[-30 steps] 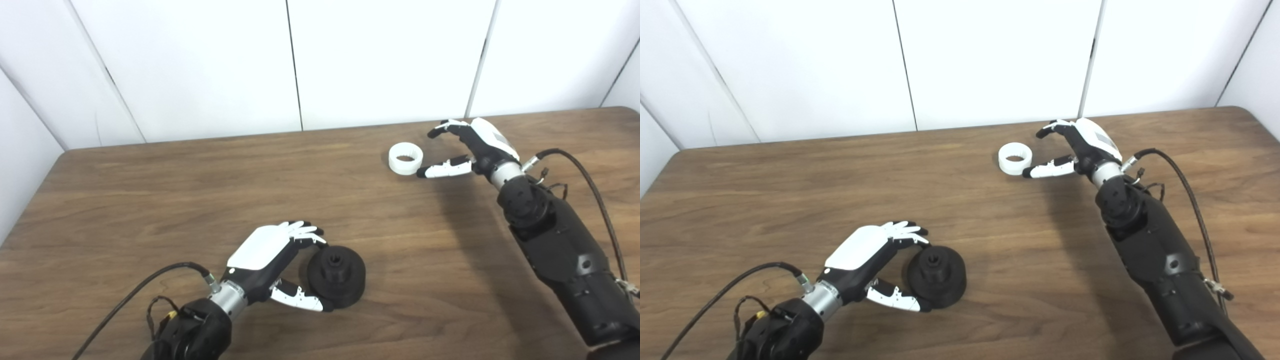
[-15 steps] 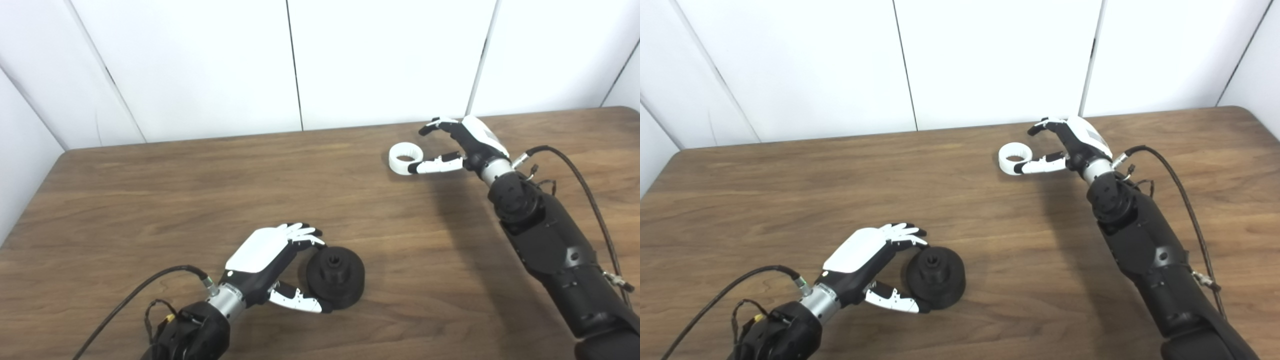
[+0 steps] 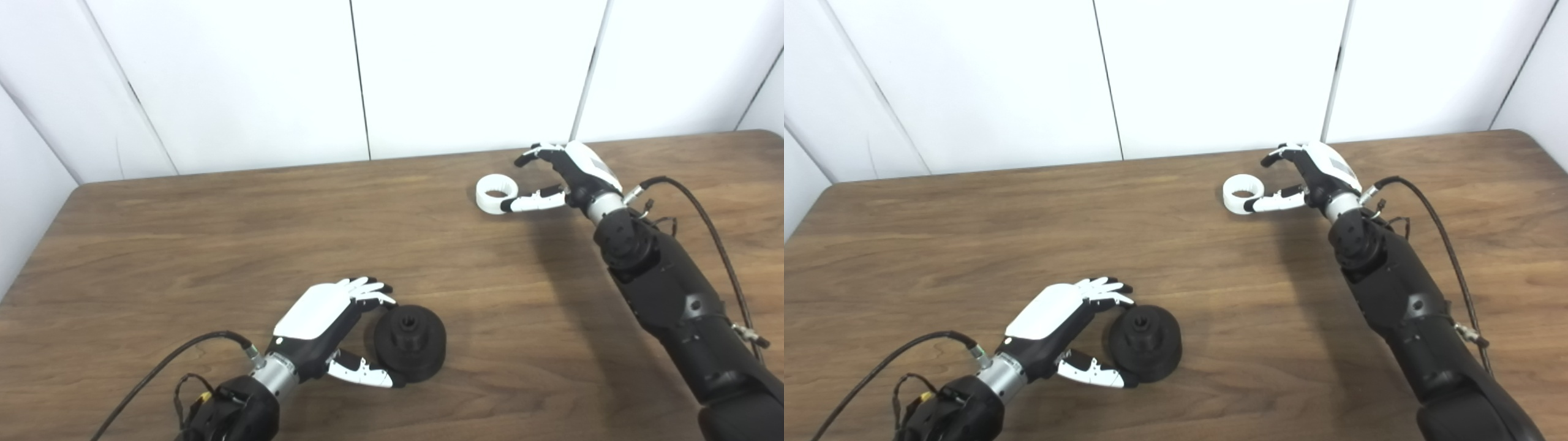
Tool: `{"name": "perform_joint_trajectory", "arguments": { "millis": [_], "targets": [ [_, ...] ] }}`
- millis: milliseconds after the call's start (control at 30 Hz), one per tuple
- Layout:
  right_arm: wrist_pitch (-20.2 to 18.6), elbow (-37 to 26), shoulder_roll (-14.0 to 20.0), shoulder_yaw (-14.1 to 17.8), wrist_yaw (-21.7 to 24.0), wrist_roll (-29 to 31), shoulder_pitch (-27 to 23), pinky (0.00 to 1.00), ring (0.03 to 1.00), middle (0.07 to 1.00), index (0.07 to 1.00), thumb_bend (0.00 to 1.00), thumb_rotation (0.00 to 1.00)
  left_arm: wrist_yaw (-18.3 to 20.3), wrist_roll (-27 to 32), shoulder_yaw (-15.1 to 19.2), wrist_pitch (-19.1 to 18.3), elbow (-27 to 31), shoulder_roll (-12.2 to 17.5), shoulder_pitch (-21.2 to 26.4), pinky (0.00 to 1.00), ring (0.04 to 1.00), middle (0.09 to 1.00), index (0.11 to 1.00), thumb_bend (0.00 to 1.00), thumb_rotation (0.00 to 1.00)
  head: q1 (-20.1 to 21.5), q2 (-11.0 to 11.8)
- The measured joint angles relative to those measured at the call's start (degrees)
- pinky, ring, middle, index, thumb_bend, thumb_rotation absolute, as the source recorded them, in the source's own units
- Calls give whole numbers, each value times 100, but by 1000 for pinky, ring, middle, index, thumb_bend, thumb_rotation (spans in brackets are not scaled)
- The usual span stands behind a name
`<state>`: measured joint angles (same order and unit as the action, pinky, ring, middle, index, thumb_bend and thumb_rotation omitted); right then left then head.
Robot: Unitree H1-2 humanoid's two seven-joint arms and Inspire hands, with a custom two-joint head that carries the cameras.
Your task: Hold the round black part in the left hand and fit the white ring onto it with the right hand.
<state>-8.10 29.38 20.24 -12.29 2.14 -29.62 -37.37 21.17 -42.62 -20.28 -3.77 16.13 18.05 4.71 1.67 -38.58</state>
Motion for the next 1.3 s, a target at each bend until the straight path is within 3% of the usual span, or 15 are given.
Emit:
{"name": "perform_joint_trajectory", "arguments": {
  "millis": [433,1300],
  "targets": [
    [12,333,-30,-50,-18,-12,-107,907,1000,992,737,857,374,25,-24,8,-8,35,3,-27,958,949,897,699,723,434,-18,-26],
    [19,336,-170,-228,-59,-97,-106,925,1000,1000,734,863,362,63,-39,17,-41,69,0,-39,959,949,897,694,720,437,-26,-62]
  ]
}}
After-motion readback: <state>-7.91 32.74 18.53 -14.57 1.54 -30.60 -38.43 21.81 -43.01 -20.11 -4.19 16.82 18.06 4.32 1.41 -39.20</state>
